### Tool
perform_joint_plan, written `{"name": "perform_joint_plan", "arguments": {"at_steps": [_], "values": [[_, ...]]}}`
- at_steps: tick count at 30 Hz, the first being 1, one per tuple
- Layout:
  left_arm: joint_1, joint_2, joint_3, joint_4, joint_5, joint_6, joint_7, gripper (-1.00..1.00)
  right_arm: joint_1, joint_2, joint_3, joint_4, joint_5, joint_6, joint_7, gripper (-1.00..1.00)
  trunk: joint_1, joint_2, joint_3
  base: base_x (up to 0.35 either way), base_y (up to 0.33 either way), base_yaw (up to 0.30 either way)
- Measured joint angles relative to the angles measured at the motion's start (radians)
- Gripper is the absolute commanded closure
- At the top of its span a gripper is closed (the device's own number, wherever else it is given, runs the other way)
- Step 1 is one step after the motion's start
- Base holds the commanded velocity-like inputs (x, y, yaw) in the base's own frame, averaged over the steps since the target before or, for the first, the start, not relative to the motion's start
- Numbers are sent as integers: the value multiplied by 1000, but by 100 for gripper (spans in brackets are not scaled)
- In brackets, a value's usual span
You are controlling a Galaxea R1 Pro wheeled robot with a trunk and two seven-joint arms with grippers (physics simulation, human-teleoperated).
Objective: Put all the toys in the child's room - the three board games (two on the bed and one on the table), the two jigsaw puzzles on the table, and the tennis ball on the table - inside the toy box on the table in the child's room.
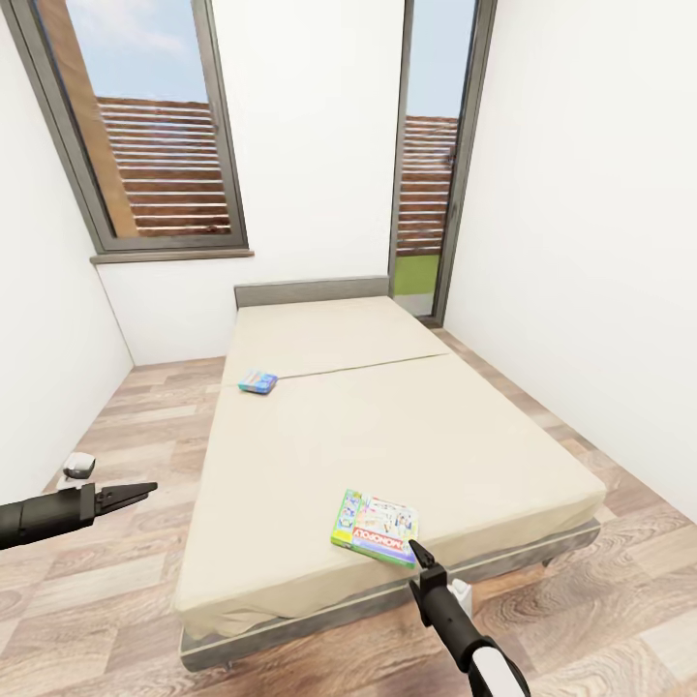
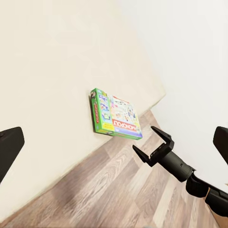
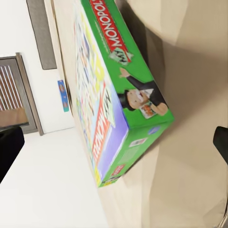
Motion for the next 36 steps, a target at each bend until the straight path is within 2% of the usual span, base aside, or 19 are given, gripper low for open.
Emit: {"name": "perform_joint_plan", "arguments": {"at_steps": [36], "values": [[2, 0, -2, -1, 1, 0, 0, -100, 0, 0, 0, 0, 0, 0, 3, -100, 0, 0, 0, 33, -11, 0]]}}
